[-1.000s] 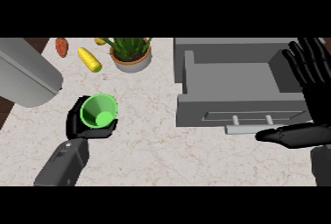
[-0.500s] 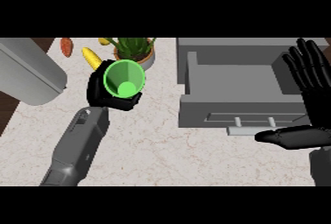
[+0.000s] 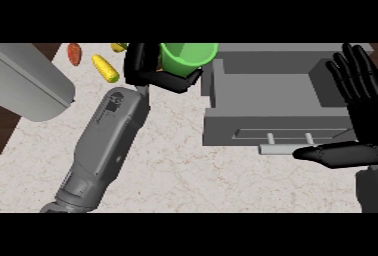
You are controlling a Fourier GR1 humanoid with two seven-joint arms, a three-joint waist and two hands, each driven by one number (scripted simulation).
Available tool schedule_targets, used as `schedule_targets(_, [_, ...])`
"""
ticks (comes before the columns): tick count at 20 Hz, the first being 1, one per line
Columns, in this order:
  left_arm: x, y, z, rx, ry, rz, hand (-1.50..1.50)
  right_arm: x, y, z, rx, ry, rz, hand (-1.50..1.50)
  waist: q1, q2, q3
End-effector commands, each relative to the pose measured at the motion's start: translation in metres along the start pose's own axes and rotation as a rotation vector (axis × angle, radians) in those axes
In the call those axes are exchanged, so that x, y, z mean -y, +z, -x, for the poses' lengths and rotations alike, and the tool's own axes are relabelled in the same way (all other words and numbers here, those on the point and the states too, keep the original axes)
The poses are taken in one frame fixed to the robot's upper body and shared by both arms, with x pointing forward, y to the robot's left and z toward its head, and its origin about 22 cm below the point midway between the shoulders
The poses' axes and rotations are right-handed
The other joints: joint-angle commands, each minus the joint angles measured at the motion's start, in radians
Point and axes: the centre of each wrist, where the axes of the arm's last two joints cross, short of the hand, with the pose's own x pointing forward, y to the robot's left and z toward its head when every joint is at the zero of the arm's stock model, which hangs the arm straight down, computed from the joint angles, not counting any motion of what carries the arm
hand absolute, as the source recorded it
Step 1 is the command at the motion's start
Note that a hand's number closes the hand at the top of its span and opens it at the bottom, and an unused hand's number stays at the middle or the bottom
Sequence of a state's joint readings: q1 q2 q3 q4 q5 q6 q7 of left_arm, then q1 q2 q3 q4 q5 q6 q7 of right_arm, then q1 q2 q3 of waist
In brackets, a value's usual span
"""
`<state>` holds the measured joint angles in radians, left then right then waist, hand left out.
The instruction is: Pick up the cup, place it into the drawer and close the drawer
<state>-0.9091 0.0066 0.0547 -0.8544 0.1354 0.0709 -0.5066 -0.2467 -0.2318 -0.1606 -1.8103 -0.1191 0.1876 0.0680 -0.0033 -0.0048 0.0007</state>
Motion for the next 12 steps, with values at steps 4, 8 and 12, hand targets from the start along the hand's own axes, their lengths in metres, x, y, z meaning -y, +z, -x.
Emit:
schedule_targets(4, [0.049,-0.071,-0.049,-0.048,-0.073,0.0,1.5,-0.004,-0.002,-0.009,0.036,-0.006,0.001,-1.5,-0.028,0.01,0.0])
schedule_targets(8, [0.072,-0.08,-0.049,-0.184,-0.124,-0.018,1.5,0.003,-0.005,0.004,0.008,-0.013,-0.023,-1.5,-0.044,0.013,0.001])
schedule_targets(12, [0.075,-0.077,-0.03,-0.257,-0.205,-0.005,1.5,-0.03,-0.014,-0.015,0.049,-0.026,-0.04,-1.5,-0.068,0.02,0.0])
